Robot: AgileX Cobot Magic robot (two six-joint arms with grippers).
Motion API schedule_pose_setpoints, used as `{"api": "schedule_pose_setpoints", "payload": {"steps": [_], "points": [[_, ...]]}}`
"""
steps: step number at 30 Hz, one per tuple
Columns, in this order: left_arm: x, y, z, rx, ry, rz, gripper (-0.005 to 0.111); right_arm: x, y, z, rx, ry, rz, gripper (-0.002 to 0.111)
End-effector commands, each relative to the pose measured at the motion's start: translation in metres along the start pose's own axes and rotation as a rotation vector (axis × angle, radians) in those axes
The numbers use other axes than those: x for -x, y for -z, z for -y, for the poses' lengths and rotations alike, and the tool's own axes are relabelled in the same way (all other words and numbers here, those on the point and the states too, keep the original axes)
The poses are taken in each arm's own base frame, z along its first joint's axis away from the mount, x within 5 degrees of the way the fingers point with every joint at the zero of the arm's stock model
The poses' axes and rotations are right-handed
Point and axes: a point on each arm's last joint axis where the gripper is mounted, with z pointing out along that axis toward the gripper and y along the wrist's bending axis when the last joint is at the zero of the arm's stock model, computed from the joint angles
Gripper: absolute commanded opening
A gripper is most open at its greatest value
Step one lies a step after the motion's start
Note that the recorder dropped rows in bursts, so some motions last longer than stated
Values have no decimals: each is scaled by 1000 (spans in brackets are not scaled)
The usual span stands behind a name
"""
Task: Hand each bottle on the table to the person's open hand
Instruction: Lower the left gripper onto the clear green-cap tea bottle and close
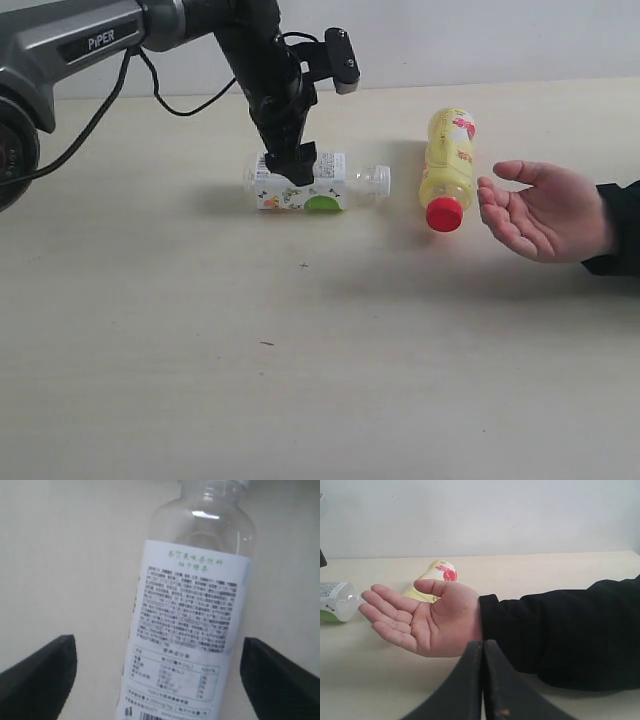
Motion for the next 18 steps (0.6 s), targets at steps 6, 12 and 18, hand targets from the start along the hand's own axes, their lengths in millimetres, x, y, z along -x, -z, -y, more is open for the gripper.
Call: {"api": "schedule_pose_setpoints", "payload": {"steps": [6, 12, 18], "points": [[-2, -26, 2, -10, -42, -3, 85, -1, 0, 0, -4, 6, 6, 0], [-4, -36, 3, -13, -40, -7, 85, -1, 0, 0, -4, 6, 6, 0], [-4, -39, 3, -19, -38, -9, 80, -1, 0, 0, -4, 6, 6, 0]]}}
